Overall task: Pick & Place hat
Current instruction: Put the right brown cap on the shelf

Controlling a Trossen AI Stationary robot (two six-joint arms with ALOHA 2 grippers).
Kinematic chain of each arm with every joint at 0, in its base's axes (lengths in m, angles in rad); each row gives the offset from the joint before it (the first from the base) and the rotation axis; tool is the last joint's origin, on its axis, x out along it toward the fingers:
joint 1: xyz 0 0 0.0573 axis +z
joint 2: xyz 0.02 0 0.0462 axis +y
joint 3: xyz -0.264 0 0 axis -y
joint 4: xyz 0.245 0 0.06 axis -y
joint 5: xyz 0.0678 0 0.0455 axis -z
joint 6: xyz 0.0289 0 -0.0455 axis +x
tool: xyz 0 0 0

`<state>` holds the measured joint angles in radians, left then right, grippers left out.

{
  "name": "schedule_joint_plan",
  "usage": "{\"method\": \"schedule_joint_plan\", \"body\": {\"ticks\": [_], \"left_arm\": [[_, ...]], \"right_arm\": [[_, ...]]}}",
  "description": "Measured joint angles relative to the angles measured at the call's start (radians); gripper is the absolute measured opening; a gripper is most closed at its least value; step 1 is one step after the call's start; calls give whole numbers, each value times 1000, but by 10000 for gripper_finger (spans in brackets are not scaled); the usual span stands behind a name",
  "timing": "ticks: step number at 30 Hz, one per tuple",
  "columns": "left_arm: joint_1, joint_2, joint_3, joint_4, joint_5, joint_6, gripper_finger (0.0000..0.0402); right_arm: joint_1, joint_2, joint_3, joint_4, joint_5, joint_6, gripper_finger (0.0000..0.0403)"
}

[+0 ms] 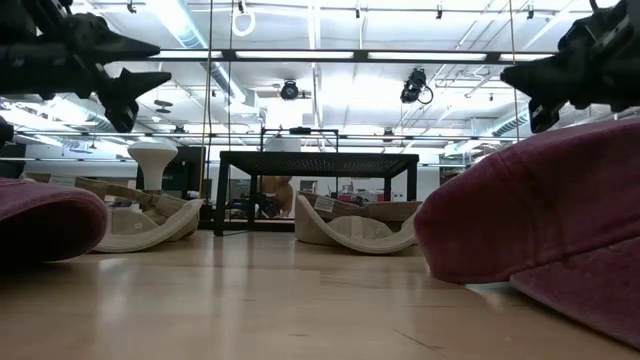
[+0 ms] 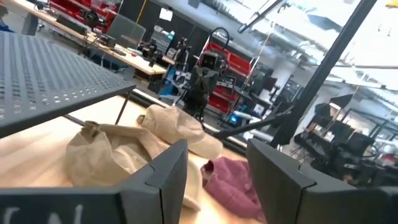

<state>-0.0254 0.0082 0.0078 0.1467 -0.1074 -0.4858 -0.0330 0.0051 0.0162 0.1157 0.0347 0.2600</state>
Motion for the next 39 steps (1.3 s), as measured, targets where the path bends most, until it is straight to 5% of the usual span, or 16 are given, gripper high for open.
{"method": "schedule_joint_plan", "body": {"ticks": [10,21,39], "left_arm": [[0,33,66,13,-18,89,172],[0,162,248,-25,-45,168,167],[0,268,473,-179,0,286,6]], "right_arm": [[0,0,0,181,163,241,32],[0,0,18,332,157,233,32],[0,272,396,101,104,18,4]]}}
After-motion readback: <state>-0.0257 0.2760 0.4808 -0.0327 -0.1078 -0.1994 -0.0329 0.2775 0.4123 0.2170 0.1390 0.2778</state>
